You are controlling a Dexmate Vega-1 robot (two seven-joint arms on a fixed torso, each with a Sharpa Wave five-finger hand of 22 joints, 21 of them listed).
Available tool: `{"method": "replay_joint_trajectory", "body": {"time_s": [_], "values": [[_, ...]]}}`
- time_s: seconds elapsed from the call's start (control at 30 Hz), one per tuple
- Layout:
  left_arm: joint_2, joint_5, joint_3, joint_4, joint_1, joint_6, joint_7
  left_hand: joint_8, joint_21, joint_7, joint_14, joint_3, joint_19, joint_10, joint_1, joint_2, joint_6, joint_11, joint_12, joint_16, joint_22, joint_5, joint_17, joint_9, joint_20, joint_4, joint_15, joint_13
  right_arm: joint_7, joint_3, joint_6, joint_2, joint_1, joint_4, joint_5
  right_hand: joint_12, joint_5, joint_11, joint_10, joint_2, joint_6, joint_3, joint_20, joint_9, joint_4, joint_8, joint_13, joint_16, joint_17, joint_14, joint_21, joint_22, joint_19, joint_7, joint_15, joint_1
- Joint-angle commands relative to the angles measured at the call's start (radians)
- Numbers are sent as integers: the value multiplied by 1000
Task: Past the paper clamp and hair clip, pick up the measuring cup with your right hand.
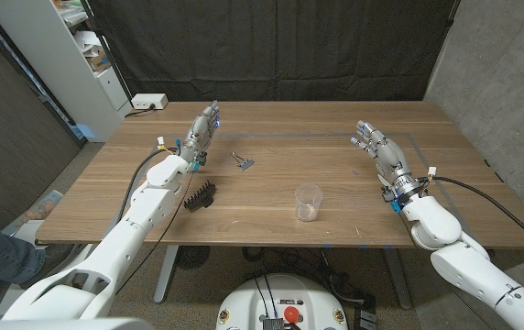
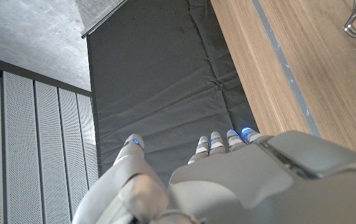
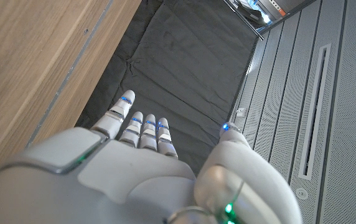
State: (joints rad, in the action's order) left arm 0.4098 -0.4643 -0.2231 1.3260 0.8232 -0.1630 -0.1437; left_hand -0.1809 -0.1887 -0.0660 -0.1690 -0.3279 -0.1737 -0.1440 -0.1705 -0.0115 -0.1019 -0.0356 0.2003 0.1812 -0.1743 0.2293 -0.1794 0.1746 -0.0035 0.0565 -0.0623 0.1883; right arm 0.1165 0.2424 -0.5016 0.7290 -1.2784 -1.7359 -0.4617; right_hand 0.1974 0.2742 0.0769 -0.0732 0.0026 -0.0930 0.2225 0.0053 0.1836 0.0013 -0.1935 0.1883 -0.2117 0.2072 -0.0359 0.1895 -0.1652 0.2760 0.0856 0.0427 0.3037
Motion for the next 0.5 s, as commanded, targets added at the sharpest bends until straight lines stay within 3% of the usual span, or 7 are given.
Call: {"method": "replay_joint_trajectory", "body": {"time_s": [0.03,0.5], "values": [[-1,6,-3,8,1,5,6,-5,-5,1,-46,-1,-85,-8,-8,6,-9,-2,3,4,-6,0,-1,2,1,1,-1,2,7,-9,-21,5,-34,-18,7,0,4,2,-3,3,-1,2,5,5,-7,-3,2,-2,1,-5,2,-5,7,-3,8,9],[-3,7,-8,15,3,7,8,-5,-5,2,-46,0,-86,-8,-8,7,-10,-2,3,4,-6,-1,-1,2,2,2,0,2,28,-30,-30,18,-80,-44,34,0,5,2,-3,0,-1,2,7,5,-13,-3,2,0,0,-3,0,-5,4,-5,6,16]]}}
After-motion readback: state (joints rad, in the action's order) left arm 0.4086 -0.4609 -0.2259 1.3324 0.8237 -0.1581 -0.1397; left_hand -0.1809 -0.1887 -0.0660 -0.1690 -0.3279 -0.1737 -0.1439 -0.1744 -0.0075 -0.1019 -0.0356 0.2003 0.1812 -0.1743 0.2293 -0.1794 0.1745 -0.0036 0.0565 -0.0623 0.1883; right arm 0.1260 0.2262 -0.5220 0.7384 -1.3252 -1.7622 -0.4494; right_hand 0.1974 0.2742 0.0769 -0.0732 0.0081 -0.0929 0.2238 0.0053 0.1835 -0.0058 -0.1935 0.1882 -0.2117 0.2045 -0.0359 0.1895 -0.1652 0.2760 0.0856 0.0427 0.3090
